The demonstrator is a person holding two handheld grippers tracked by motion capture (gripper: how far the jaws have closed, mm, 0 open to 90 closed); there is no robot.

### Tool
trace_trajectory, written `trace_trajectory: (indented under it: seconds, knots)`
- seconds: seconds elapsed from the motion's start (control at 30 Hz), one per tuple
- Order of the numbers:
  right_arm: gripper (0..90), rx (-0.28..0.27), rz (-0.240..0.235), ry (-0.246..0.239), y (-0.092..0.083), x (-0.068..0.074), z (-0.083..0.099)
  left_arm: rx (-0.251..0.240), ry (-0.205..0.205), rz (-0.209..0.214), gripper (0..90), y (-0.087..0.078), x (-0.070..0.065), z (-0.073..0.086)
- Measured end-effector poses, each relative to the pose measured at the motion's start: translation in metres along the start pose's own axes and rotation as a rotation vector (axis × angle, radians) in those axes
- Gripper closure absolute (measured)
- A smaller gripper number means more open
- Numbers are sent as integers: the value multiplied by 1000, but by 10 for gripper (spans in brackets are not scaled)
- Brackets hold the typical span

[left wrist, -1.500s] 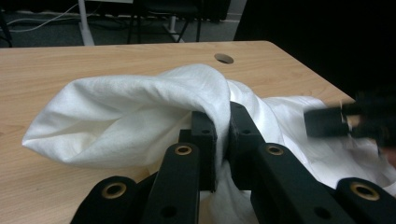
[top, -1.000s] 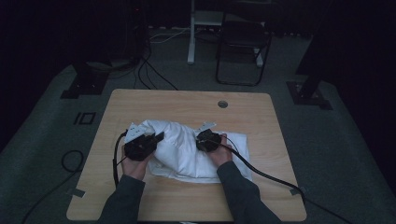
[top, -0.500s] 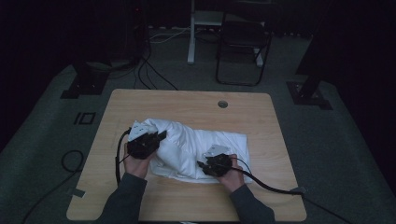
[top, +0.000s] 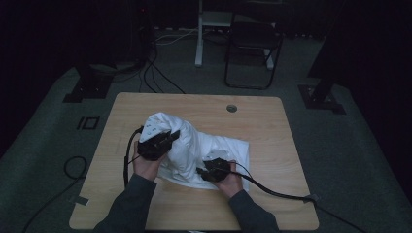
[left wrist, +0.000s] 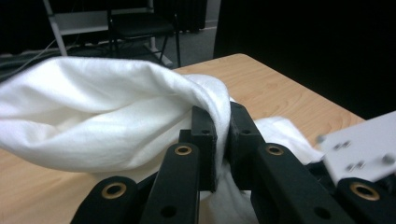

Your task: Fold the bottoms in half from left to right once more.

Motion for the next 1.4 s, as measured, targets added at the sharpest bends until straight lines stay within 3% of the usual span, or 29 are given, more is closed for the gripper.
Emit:
trace_trajectory:
  seconds: [0.07,0.1,0.2,0.23,0.3,0.37,0.43,0.53,0.67,0.73,0.8,0.97,1.03,1.27,1.4]
  knots:
    - [495,-11,-69,2,0,1,-5,5,12,3,838,2,-3,0]
    - [500,-22,-76,1,-4,1,-6,5,22,8,838,3,-5,1]
    - [509,-83,-14,-7,-33,-2,-1,7,39,9,838,3,-7,2]
    - [509,-92,38,2,-45,-5,4,6,37,11,838,3,-8,2]
    - [503,-70,109,34,-54,-14,14,6,40,15,838,3,-10,1]
    - [494,-26,126,69,-49,-20,23,5,44,22,838,3,-14,1]
    - [500,5,111,78,-32,-22,28,5,64,33,838,4,-20,-1]
    - [525,-25,91,92,-20,-21,22,8,84,49,838,8,-29,-4]
    - [513,-32,25,56,-9,-17,10,29,102,71,838,20,-39,-2]
    - [510,-80,19,64,-23,-21,10,38,113,92,838,25,-46,3]
    - [515,-127,46,84,-42,-27,13,45,121,108,838,29,-52,7]
    - [515,-132,141,145,-70,-55,28,76,130,146,837,42,-71,20]
    - [514,-153,151,174,-80,-63,33,98,136,165,837,49,-80,27]
    - [487,-206,178,191,-104,-70,38,178,148,231,834,70,-114,69]
    - [453,-253,157,179,-123,-68,37,217,124,262,833,85,-118,91]
Point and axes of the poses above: each handheld gripper's, and its own axes: y roughly forward along the jaws, z roughly out of its underside, x roughly to its left, the point moved 2 cm from there along y, roughly forward along the jaws, and after that the axes turned 11 degrees about -z, right-handed, at the moved point
